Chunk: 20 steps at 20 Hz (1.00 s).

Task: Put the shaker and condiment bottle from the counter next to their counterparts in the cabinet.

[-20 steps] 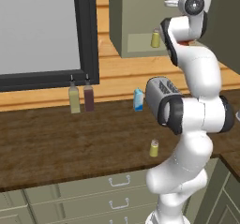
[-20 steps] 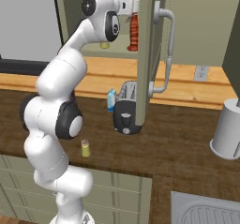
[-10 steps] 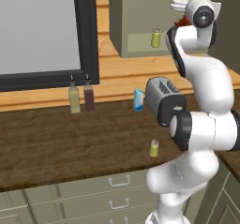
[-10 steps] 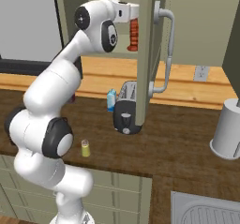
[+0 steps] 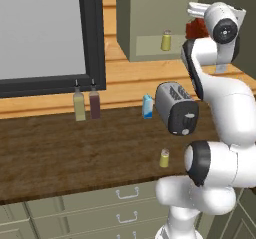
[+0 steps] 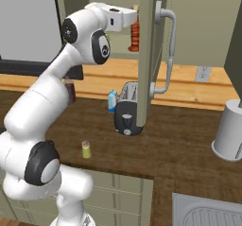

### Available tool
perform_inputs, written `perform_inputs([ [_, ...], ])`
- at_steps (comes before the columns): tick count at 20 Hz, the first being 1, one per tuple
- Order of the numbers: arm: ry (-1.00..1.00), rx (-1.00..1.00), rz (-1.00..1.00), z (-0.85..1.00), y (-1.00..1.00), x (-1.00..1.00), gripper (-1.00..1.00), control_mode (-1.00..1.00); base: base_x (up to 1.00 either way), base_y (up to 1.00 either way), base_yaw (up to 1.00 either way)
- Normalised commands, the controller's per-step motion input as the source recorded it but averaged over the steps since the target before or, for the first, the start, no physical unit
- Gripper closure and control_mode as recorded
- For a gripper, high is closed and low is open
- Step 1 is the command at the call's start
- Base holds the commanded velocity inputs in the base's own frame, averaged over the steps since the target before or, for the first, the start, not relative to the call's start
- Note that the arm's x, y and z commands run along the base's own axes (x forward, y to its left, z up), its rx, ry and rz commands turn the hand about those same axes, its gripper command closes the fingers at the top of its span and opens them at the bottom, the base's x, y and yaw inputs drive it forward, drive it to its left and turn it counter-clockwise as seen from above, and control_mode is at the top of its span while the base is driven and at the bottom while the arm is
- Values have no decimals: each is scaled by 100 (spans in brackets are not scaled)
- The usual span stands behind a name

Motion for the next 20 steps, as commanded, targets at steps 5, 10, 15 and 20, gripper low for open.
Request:
perform_inputs([
  [5,-6,0,-17,-6,21,-76,-100,-100,0,0,0],
  [10,-1,0,-25,-24,25,-62,-100,-100,0,0,0],
  [15,0,0,-27,-36,43,-47,-100,-100,0,0,0],
  [20,1,0,-19,-49,53,-40,-100,-100,0,0,0],
])
